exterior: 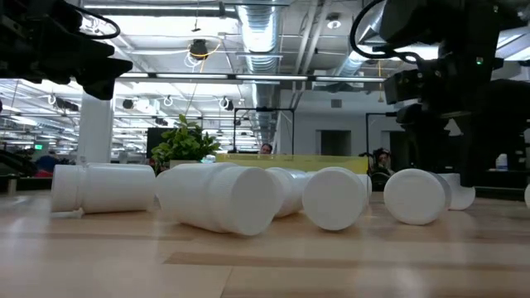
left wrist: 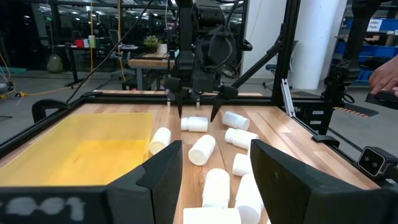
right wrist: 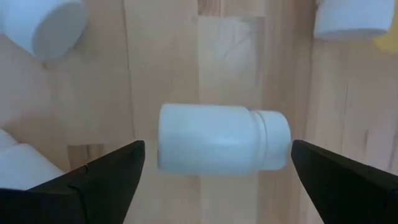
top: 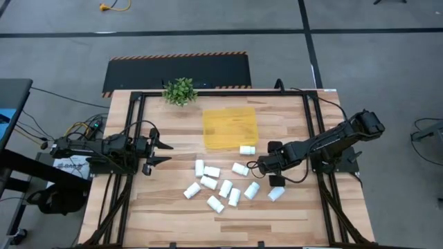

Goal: Pick and place pill bottles into a basket
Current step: Put the white pill bottle into the yellow bin

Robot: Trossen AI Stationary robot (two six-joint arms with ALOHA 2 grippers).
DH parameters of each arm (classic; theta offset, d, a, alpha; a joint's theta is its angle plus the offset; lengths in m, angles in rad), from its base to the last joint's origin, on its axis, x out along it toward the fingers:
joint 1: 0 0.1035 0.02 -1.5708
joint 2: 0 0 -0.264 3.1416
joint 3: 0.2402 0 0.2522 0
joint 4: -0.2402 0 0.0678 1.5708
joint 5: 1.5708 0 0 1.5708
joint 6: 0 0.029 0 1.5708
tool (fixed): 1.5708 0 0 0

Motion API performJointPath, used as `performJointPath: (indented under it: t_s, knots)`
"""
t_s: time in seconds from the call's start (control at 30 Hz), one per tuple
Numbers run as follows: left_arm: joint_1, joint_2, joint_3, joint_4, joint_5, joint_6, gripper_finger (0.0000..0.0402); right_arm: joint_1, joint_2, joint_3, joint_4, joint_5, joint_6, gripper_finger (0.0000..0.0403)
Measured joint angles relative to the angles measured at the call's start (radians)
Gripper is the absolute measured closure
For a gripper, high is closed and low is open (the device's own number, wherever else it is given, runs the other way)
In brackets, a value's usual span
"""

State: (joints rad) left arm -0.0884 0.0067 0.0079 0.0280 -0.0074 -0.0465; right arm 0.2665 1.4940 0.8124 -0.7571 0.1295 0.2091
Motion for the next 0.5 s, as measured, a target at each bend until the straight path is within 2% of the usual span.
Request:
performJointPath:
  t_s: [0.5]
  knots:
    - [0.0,0.0,0.0,0.0,0.0,0.0,0.0225,0.0,0.0,-0.052,0.077,0.0,-0.052,0.0013]
